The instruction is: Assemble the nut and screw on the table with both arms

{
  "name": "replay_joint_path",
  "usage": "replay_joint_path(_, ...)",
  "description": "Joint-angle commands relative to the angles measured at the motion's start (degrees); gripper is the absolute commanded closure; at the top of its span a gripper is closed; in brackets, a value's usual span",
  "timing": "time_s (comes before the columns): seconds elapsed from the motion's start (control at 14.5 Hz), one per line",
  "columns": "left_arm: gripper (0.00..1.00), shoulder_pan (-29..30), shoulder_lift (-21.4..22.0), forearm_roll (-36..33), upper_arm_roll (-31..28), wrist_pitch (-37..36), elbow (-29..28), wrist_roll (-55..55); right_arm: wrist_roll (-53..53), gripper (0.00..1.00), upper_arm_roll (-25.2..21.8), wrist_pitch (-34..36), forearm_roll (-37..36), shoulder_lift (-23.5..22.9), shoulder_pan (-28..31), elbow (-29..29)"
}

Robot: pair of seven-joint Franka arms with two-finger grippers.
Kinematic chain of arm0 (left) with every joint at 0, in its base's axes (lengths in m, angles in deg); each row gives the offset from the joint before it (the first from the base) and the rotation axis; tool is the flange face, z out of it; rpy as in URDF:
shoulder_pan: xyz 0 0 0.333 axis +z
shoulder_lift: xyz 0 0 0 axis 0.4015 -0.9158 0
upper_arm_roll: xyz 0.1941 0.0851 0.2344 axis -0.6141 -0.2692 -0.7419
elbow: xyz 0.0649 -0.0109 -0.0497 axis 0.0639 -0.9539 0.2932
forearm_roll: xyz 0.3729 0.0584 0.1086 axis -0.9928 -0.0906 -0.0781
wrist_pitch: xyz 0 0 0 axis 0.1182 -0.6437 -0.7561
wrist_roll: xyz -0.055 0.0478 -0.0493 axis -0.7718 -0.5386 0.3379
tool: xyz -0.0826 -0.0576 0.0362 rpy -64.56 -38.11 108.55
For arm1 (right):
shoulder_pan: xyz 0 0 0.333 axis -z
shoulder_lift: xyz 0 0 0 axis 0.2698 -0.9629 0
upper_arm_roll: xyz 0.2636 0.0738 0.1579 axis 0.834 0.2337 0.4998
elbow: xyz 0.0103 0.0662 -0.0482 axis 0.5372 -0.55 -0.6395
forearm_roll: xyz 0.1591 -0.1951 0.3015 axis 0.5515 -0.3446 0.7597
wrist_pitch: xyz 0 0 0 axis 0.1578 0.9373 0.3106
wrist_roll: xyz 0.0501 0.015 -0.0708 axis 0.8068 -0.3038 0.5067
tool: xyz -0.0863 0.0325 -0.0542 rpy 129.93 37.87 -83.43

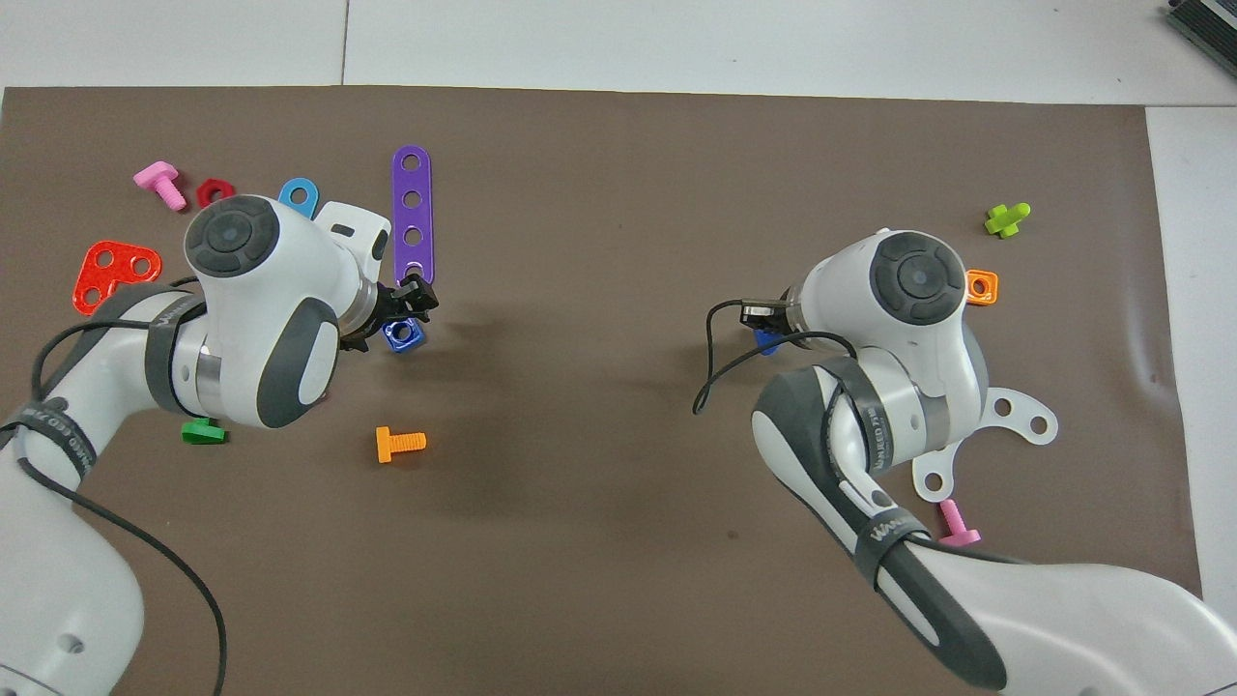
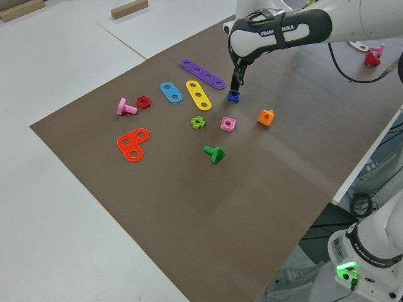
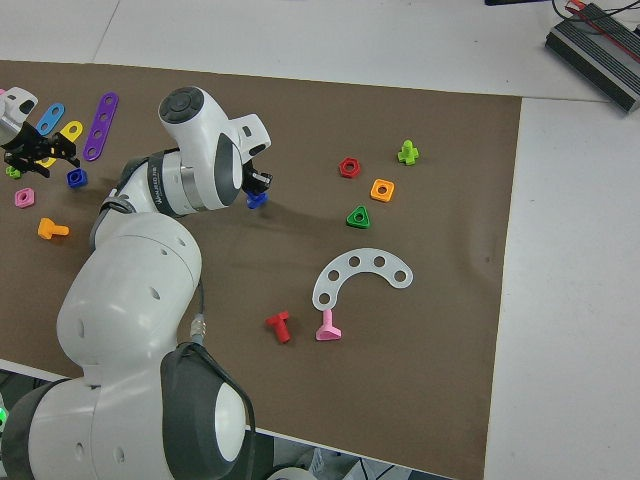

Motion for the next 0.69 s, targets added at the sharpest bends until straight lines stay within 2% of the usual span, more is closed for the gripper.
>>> replay_joint_path(0.0,0.12,-1.40,0.30,-1.86,-0.86,4.54,-3.75,-2.75,-7.04,1.00,-0.13,-0.25,0.35,0.03,-3.73,0.77)
replay_joint_path(0.34,0.17,-1.31,0.12,-1.86,-1.13,8.05,-5.51,-2.84,-19.53,1.00,-0.22,-0.25,0.09,-2.95,-10.85,3.76)
replay_joint_path(0.62,0.23,-1.31,-1.72,-1.95,-1.13,11.40,-5.51,-3.46,-21.13,0.98,-0.13,-1.30,-1.76,-4.27,-11.57,3.59)
